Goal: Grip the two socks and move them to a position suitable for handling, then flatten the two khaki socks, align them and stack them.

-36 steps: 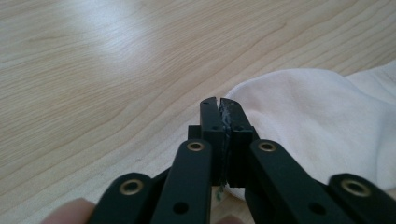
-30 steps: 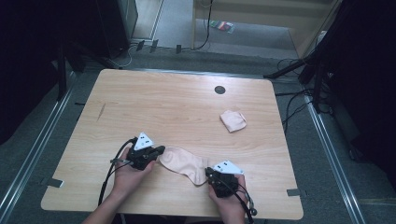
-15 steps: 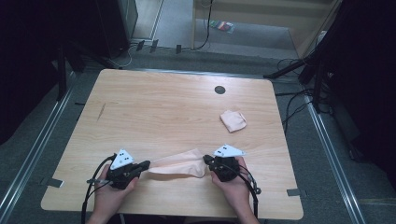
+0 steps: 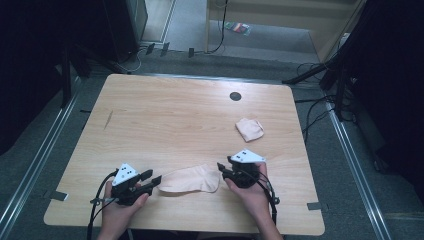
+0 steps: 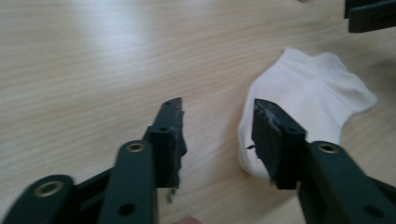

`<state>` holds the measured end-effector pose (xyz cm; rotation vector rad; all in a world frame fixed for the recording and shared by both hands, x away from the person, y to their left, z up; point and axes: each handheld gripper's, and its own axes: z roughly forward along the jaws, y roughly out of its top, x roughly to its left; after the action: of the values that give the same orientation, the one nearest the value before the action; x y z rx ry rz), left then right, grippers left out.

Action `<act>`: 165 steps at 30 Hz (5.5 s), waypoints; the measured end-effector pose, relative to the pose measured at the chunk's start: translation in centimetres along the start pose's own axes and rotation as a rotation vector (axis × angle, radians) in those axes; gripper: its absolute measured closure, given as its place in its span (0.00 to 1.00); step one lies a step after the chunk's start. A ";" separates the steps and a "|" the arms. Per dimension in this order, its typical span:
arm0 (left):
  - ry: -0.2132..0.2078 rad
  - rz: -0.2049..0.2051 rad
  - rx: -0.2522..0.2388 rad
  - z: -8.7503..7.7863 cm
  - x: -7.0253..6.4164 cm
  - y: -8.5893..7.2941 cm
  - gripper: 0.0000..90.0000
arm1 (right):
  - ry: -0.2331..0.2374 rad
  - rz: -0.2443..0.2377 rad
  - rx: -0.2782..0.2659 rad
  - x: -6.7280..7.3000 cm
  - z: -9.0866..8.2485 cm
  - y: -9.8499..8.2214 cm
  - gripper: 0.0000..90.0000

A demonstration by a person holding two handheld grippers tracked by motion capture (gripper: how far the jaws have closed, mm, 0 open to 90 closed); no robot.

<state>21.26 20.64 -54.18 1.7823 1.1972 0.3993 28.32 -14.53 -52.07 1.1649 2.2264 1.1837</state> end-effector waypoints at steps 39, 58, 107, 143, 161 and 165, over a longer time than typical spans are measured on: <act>0.198 -0.099 -0.148 -0.9 9.5 0.8 0.33 | -0.314 0.300 -0.078 -12.0 4.0 5.0 1.00; 0.195 -0.105 -0.150 -0.9 9.5 0.8 0.33 | -0.313 0.311 -0.103 -11.6 3.9 6.2 1.00; 0.199 -0.107 -0.139 -0.9 9.5 0.8 0.35 | -0.145 0.204 0.013 1.8 11.4 7.7 0.90; 0.200 -0.090 -0.138 -0.8 9.3 0.8 0.35 | 0.298 0.135 -0.030 8.2 8.8 9.0 0.70; 0.059 -0.034 -0.051 1.4 5.4 2.5 0.52 | -0.024 0.064 0.055 0.6 12.6 8.0 0.75; -0.026 -0.036 -0.004 2.9 4.1 3.3 0.60 | -0.008 0.054 0.036 0.4 13.3 8.2 0.71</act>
<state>27.01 22.38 -53.85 1.7549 1.2076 0.3567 40.61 -4.88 -53.14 1.2488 2.2321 1.1629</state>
